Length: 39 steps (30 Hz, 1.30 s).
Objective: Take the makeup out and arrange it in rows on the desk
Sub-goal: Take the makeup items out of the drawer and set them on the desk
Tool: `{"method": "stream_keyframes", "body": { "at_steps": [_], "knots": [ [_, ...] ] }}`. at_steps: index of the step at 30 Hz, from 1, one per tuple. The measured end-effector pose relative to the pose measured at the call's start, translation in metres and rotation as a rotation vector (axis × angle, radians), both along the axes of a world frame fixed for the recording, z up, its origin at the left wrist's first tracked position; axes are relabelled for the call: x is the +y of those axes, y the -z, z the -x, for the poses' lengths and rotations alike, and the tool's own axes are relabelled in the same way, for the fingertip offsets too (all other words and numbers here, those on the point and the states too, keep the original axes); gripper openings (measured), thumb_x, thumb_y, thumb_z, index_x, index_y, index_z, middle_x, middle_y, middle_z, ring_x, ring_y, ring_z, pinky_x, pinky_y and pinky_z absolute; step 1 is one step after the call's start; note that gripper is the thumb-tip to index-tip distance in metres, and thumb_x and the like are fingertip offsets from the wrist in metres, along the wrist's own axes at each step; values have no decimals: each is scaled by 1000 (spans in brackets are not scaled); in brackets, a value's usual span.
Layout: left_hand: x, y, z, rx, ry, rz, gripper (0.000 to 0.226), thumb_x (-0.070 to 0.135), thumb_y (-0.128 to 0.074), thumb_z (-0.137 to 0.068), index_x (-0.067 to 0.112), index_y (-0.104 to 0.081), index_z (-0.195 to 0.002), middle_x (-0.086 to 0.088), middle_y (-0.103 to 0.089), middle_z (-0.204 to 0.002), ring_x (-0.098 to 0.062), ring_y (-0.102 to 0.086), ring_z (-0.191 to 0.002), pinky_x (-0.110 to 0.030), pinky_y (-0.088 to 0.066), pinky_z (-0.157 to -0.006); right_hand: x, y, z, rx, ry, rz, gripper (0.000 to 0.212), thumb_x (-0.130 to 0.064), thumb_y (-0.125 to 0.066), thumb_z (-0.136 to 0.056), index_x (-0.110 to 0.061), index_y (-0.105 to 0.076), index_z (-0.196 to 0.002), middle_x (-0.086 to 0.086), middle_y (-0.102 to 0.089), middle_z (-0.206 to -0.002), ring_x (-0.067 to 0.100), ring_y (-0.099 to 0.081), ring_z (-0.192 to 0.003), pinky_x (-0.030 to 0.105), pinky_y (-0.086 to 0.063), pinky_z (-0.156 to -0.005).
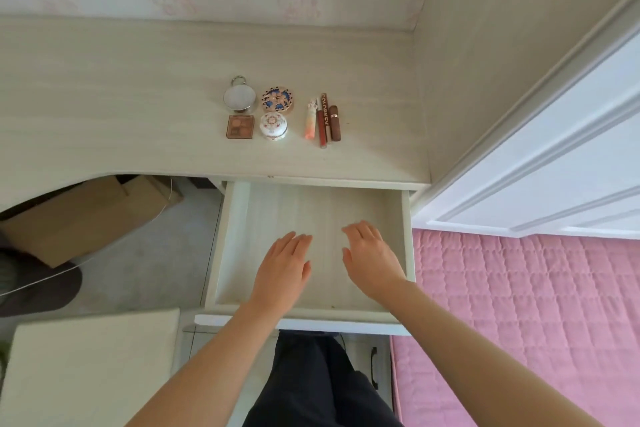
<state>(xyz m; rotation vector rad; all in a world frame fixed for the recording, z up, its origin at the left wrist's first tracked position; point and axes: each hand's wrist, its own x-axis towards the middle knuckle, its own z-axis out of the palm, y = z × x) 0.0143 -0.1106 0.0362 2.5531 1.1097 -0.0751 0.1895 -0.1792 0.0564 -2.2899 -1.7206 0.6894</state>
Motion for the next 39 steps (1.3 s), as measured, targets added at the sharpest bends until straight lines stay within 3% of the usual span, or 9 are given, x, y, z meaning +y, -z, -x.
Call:
{"method": "stream_keyframes", "body": {
  "at_steps": [6,12,19,23,25,27,30,33,39],
  "knots": [
    [-46,20,42,108,65,127,54,40,-33,-102,21,-21,-151,3,-24,-157,-16,-14,-147,-31,-12,-119,-55,22,24,16,-81,97,43,-25,-41,-100,-9,-37,-140,5,-42,-142,20,-27,-139,28,-28,-113],
    [-67,39,75,231,96,225,63,49,-37,-98,28,-12,-152,7,-12,-160,-15,-5,-148,-35,-4,-119,-90,43,43,81,-161,275,57,-38,-43,-98,-14,-25,-147,4,-35,-149,24,-29,-138,37,-27,-114],
    [-73,52,83,289,116,150,59,27,-41,-101,28,-11,-152,5,-11,-160,-18,-6,-148,-39,-4,-119,-98,68,48,-47,-263,394,62,-35,-44,-98,-29,-11,-150,-2,-28,-153,27,-23,-141,60,-15,-112],
    [-73,56,86,298,132,96,73,2,-45,-95,28,-8,-152,3,-11,-161,-19,-9,-148,-39,-4,-119,-100,74,52,-133,-293,359,72,-23,-53,-95,-29,-7,-150,-1,-30,-152,26,-30,-138,60,-18,-111],
    [-74,57,87,286,138,94,83,-8,-48,-87,28,-11,-152,1,-15,-160,-21,-14,-147,-39,-7,-119,-101,74,53,-158,-302,347,80,-13,-58,-90,-29,-7,-150,0,-35,-147,28,-37,-132,59,-20,-111],
    [-72,55,86,260,156,61,86,-10,-57,-79,25,-25,-150,-3,-32,-154,-25,-31,-141,-42,-18,-117,-101,73,53,-175,-317,336,82,-9,-60,-87,-27,-9,-149,0,-40,-142,30,-44,-125,58,-25,-109],
    [-67,50,87,221,224,-14,90,-9,-78,-53,18,-52,-135,-7,-61,-125,-27,-60,-112,-43,-45,-100,-101,73,53,-186,-334,338,79,-8,-58,-87,-26,-11,-148,1,-40,-140,32,-47,-119,54,-32,-103],
    [-62,43,87,233,291,-44,96,-10,-81,-40,15,-58,-129,-6,-65,-112,-27,-65,-98,-41,-53,-87,-101,72,52,-181,-335,337,81,-6,-60,-85,-25,-12,-148,2,-40,-140,33,-47,-118,53,-33,-102],
    [-54,32,86,271,334,-39,98,-9,-82,-38,16,-58,-129,-6,-65,-111,-27,-65,-97,-43,-53,-84,-95,71,48,-166,-355,335,82,-4,-60,-83,-26,-12,-147,1,-41,-138,32,-48,-116,51,-38,-95]
  ]
}}
